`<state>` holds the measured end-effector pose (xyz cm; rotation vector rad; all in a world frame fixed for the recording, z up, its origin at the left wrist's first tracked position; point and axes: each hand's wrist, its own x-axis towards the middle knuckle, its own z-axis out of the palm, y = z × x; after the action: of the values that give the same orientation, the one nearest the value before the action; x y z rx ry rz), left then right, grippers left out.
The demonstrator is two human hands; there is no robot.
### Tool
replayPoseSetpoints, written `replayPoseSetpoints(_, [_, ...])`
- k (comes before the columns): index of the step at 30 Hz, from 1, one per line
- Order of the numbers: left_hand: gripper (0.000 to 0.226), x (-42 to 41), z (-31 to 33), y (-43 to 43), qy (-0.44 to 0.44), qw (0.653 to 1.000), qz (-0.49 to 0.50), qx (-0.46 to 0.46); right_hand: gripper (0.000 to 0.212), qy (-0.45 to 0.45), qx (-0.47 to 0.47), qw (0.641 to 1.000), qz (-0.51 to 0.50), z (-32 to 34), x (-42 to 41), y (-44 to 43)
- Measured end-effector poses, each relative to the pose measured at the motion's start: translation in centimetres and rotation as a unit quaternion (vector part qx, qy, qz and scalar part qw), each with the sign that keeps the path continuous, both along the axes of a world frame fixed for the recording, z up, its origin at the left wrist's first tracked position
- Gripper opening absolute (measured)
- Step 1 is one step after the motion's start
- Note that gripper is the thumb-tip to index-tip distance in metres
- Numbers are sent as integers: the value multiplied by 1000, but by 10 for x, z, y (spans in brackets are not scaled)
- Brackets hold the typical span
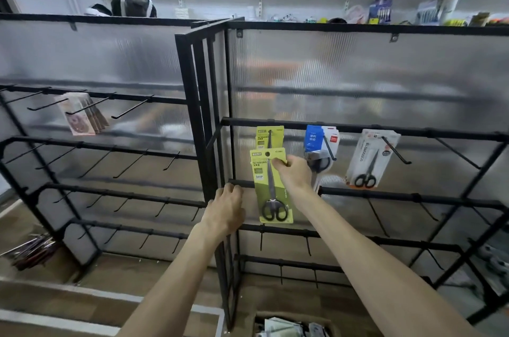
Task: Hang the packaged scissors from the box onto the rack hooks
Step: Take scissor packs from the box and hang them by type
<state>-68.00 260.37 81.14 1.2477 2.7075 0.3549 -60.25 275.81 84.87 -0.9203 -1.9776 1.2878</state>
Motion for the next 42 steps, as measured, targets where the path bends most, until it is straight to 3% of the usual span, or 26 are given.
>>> replayPoseSetpoints(11, [46, -26, -4, 32, -7, 999, -35, 12, 22, -4, -54, 998, -31, -15, -38, 30])
replayPoseSetpoints(18, [37, -42, -18, 39, -27, 998, -51, 40, 31, -88, 41, 993, -62, -14, -76, 66])
replayPoseSetpoints(23, [34, -45, -15, 42, -30, 997, -51, 47, 37, -95, 61, 992, -60, -15, -88, 80])
replayPoseSetpoints(28, [45, -37, -5, 50, -21, 998, -56, 28, 24, -116, 115, 986, -40, -17, -65, 71])
replayPoseSetpoints(31, [49, -25, -4, 61, -26, 998, -52, 5, 10, -163, 285, 944, -13, -30, -22, 56])
replayPoseSetpoints(33, [51, -11, -5, 71, -21, 998, -48, -18, 24, -192, 397, 897, 31, -45, 9, 45])
replayPoseSetpoints(36, [52, 17, -11, 88, -13, 997, -59, -50, 35, -255, 394, 880, 69, -62, 53, 38])
replayPoseSetpoints(42, [56, 77, -21, 118, 4, 992, -63, -111, 51, -368, 434, 814, 117, -79, 123, 62])
